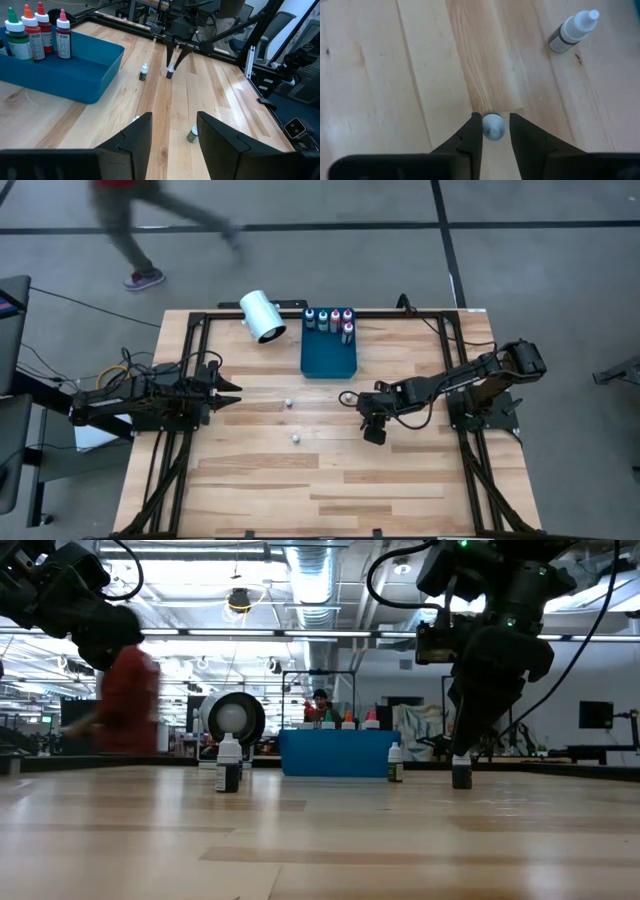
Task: Pick & Place food coloring
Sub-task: Put the right small black food coloring bottle into the blue bin
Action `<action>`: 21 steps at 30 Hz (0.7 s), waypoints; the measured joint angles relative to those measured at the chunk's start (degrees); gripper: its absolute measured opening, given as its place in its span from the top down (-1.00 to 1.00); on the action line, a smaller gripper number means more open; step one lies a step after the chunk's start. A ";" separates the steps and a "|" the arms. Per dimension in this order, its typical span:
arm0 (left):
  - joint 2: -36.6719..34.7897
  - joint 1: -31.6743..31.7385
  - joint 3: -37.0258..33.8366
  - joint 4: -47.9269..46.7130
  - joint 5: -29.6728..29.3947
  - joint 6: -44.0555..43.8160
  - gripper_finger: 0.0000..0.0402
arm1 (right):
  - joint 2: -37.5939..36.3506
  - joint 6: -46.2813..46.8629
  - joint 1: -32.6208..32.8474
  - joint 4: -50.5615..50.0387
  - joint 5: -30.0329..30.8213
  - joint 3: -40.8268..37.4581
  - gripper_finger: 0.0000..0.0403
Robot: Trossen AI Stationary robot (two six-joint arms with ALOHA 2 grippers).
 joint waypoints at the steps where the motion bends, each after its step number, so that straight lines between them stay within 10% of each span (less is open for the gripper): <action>1: 0.00 -0.01 0.00 0.00 0.00 0.00 0.27 | 0.00 0.00 0.00 0.00 0.00 0.00 0.61; 21: 0.00 0.00 0.00 0.00 -0.01 0.00 0.27 | 0.00 0.18 -0.64 0.07 -0.12 0.09 0.80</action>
